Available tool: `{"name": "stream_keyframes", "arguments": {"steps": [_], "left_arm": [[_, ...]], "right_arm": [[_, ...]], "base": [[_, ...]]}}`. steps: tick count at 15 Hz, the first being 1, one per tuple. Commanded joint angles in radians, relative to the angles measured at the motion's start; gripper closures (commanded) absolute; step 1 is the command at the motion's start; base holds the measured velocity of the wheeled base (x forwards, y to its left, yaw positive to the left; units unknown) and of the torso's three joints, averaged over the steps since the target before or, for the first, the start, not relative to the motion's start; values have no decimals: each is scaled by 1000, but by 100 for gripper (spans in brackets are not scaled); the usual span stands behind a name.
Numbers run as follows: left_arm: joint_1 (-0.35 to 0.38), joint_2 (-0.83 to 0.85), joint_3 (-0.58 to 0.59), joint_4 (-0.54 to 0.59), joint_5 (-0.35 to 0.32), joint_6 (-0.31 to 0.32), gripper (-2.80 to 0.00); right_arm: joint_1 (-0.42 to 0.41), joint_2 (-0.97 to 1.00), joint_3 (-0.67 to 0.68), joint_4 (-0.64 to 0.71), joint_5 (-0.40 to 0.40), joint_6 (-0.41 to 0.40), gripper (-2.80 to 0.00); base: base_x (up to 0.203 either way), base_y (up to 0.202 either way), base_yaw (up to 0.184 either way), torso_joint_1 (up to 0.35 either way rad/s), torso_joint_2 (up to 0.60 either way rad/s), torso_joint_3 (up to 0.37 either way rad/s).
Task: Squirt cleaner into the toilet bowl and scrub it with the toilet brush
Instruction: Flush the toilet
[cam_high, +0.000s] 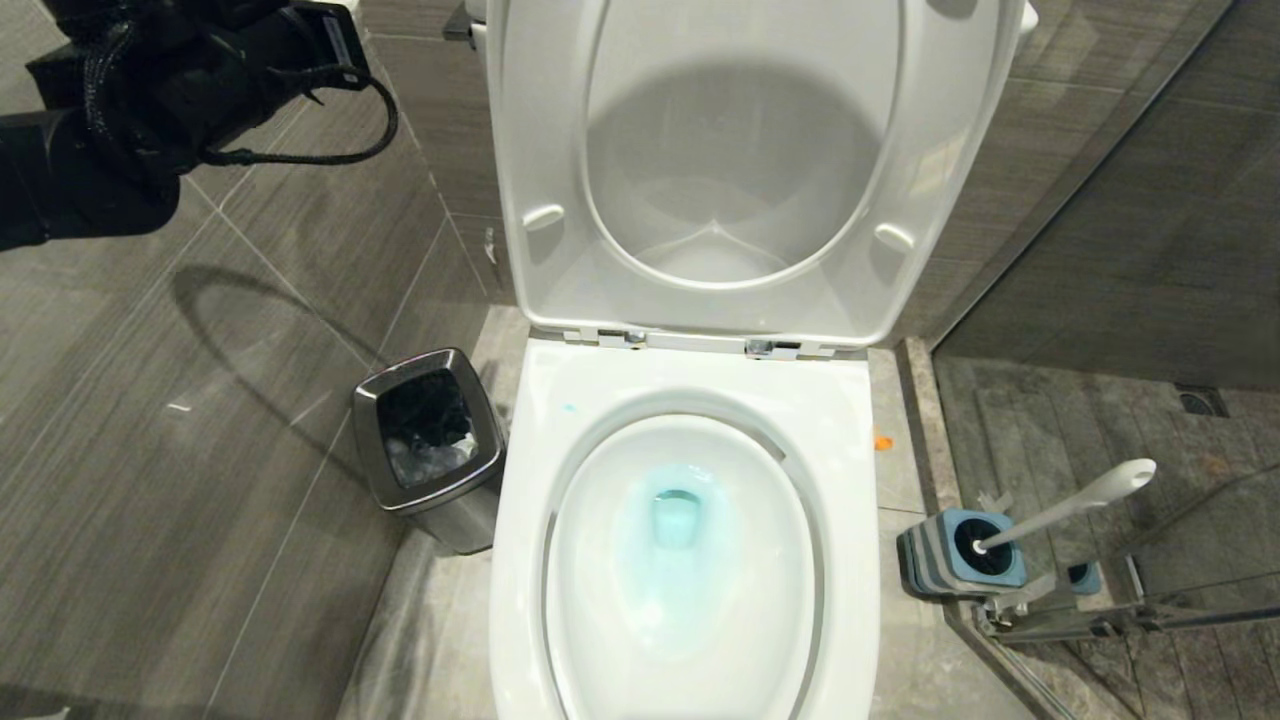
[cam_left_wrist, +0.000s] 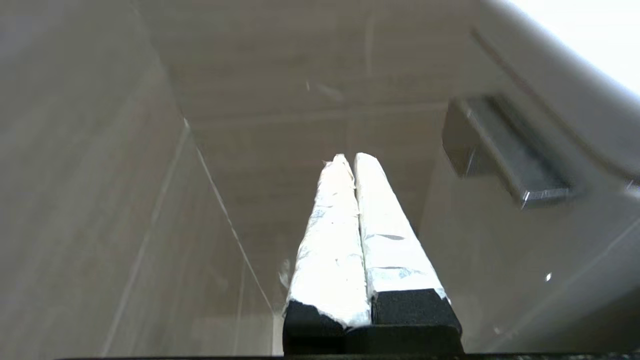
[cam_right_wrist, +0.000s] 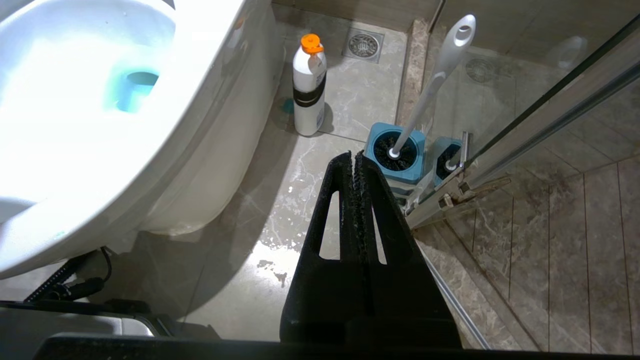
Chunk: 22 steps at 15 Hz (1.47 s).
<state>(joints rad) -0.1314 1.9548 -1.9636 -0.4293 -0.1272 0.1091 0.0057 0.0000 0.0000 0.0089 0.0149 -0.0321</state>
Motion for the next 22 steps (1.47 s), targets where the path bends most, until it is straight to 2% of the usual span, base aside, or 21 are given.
{"name": "stream_keyframes", "arguments": {"steps": [1, 4, 7, 10, 12, 14, 22], "left_arm": [[7, -5, 0, -26, 3, 0, 0], [2, -3, 0, -48, -5, -29, 0], [-34, 2, -1, -90, -6, -74, 0], [-77, 7, 0, -120, -5, -145, 0], [-94, 11, 0, -125, -6, -162, 0], [-112, 18, 0, -125, -6, -207, 0], [-151, 57, 2, -121, -6, -217, 0]], "right_arm": [[0, 0, 1, 0, 0, 0, 0], [0, 0, 1, 0, 0, 0, 0], [0, 0, 2, 0, 0, 0, 0], [0, 0, 1, 0, 0, 0, 0], [0, 0, 1, 0, 0, 0, 0], [0, 0, 0, 0, 0, 0, 0], [0, 0, 0, 0, 0, 0, 0]], "base": [[0, 0, 0, 0, 0, 0], [0, 0, 0, 0, 0, 0], [0, 0, 0, 0, 0, 0], [0, 0, 0, 0, 0, 0], [0, 0, 0, 0, 0, 0], [0, 0, 0, 0, 0, 0], [0, 0, 0, 0, 0, 0]]}}
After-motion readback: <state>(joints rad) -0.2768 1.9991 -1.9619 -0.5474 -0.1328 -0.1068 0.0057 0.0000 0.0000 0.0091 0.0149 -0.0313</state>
